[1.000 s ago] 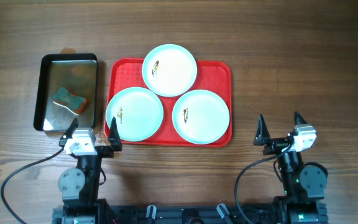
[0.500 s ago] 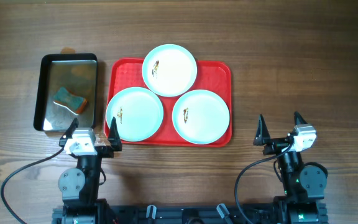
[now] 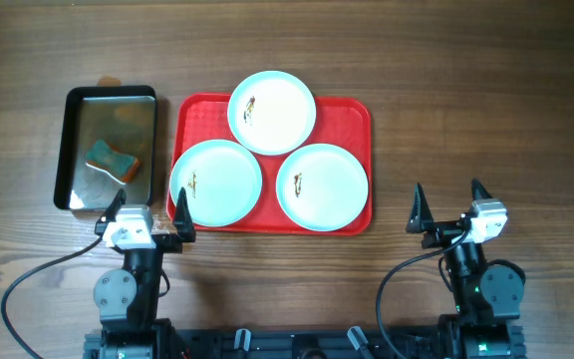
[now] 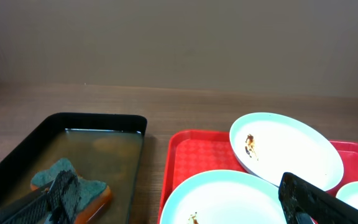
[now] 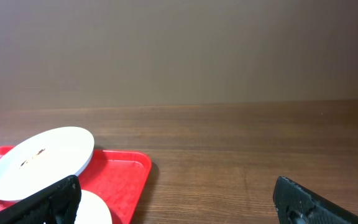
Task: Clean dirty plates on tray and stack at the side
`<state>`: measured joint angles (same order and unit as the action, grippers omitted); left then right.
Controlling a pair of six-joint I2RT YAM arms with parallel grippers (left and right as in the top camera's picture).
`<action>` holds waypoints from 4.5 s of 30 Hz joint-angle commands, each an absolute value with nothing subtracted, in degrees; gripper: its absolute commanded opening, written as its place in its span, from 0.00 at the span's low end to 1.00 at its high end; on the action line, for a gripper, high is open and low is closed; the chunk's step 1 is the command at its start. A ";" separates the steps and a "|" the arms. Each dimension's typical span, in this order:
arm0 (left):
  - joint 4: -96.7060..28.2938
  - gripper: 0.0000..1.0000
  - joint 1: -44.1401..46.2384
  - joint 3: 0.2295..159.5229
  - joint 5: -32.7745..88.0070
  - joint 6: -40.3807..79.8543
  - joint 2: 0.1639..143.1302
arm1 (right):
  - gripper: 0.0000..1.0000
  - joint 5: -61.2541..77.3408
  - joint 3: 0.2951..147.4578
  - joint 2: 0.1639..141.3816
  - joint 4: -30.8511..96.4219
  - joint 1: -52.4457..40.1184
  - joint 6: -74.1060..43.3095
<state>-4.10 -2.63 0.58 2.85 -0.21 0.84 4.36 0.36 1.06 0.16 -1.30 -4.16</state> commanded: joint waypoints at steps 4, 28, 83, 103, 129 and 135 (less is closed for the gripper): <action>-4.36 1.00 -2.35 0.32 2.50 -1.28 0.43 | 1.00 3.62 0.32 1.02 -0.01 -1.10 -3.11; -4.36 1.00 -2.35 0.32 2.50 -1.28 0.43 | 1.00 3.62 0.32 1.02 -0.01 -1.10 -3.11; -49.98 0.84 -19.92 80.79 4.47 27.38 114.52 | 1.00 3.62 0.32 1.02 -0.01 -1.10 -3.14; -48.71 1.00 -19.40 76.82 1.91 27.86 117.34 | 1.00 3.62 0.32 1.02 -0.01 -1.10 -3.14; -37.85 0.80 -19.40 76.82 -6.11 27.24 117.34 | 1.00 3.62 0.32 1.02 -0.01 -1.10 -3.11; -38.65 0.12 -19.40 76.82 -6.11 27.27 117.34 | 1.00 3.62 0.32 1.02 -0.01 -1.10 -3.14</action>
<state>-37.91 -19.29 77.41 -5.13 27.29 116.29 4.38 0.36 1.28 0.19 -1.28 -4.16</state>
